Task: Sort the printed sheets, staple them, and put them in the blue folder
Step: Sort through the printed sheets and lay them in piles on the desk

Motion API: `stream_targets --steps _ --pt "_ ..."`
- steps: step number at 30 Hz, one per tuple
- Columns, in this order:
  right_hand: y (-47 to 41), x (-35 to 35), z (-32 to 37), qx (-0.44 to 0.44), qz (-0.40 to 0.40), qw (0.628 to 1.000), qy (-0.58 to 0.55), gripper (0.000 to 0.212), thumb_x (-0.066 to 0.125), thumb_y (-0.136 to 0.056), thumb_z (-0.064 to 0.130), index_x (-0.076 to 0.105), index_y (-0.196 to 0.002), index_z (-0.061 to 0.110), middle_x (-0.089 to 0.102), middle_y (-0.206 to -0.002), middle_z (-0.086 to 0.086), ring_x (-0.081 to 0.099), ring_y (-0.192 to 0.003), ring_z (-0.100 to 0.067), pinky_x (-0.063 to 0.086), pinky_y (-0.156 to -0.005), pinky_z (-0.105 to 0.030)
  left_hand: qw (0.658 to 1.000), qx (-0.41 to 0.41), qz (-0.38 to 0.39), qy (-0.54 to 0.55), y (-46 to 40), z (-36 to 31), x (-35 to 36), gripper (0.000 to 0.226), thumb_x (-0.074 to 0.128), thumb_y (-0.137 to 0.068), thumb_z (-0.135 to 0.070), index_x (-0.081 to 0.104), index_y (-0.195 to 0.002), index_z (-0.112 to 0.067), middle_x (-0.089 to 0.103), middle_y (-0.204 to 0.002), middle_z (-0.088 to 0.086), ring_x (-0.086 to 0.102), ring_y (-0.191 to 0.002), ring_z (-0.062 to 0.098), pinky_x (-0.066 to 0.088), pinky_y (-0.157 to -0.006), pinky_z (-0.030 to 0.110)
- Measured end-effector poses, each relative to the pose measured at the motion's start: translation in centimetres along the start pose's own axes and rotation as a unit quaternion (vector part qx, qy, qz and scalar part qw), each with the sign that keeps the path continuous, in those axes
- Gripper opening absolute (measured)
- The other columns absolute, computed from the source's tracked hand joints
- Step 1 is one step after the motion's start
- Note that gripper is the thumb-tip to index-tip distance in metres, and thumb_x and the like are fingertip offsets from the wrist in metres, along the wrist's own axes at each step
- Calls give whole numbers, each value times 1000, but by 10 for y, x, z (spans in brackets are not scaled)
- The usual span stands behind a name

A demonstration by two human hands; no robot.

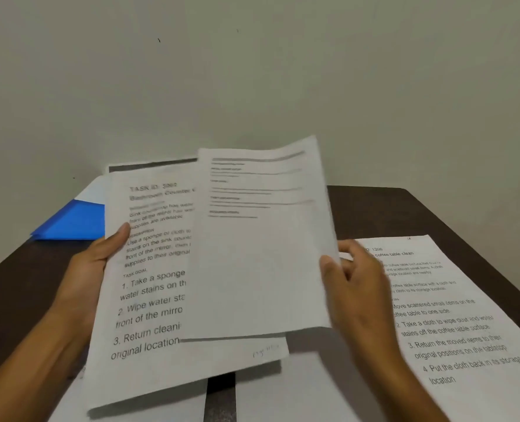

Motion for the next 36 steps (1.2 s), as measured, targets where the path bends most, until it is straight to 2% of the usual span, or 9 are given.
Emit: stream_targets --steps 3,8,14,19,24,27,30,32,36 --pt "-2 -39 -18 30 5 996 81 9 65 -94 17 71 -92 23 75 -75 16 67 -66 -5 52 -62 -29 999 30 -6 14 -1 -14 -11 33 58 -104 -38 78 -126 -23 75 -129 5 74 -114 27 58 -90 57" --pt "20 -66 -40 56 48 983 165 12 69 -94 17 73 -91 28 77 -86 13 71 -76 -12 49 -65 -28 996 68 -36 40 -4 -32 -42 49 66 -98 -49 66 -142 -28 66 -144 2 60 -137 30 45 -109 65" --pt "39 -66 -49 78 45 982 167 18 71 -89 16 74 -89 34 74 -77 22 68 -68 -1 47 -64 -27 996 56 -52 51 -2 -27 -47 48 62 -100 -50 66 -143 -29 66 -145 -1 61 -136 27 40 -117 60" --pt "42 -61 -47 70 59 974 206 33 82 -84 16 67 -93 44 72 -81 25 67 -76 -4 46 -70 -27 998 28 -35 45 0 -20 -29 47 63 -94 -46 70 -137 -28 73 -134 -3 70 -123 21 56 -95 54" --pt "44 -58 -49 29 41 940 337 56 90 -77 26 70 -129 29 67 -111 5 63 -95 -20 48 -82 -37 999 -1 -15 51 1 -10 -18 41 58 -102 -44 71 -136 -25 72 -135 1 69 -125 25 54 -95 58" --pt "41 -53 -46 -23 26 925 377 57 96 -70 24 75 -122 19 70 -109 -6 66 -94 -31 51 -75 -43 998 -17 -5 56 4 -3 -7 38 56 -104 -40 72 -134 -22 75 -130 4 74 -111 25 59 -88 53" --pt "44 -46 -18 -61 7 965 255 28 84 -84 29 73 -109 33 70 -103 12 67 -87 -13 55 -73 -38 999 -21 4 49 9 4 6 37 56 -104 -36 71 -134 -20 75 -129 8 75 -110 27 61 -86 49" --pt "44 -30 -9 -23 50 992 113 10 68 -95 40 72 -103 38 73 -99 18 71 -88 -4 57 -76 -27 999 -27 14 38 11 11 14 37 57 -103 -34 74 -131 -17 75 -128 12 74 -110 31 63 -83 51" --pt "49 17 11 37 155 985 -58 36 49 -98 56 72 -111 31 77 -106 17 74 -99 -3 56 -86 -29 998 -43 36 18 18 24 33 35 57 -103 -31 75 -126 -14 76 -121 18 79 -96 35 65 -75 52"
Point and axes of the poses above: each hand's wrist, its own y-axis away from the middle knuckle, its own x-axis out of the palm, z = x × y, the point moved 9 cm from there along -y, towards the middle knuckle
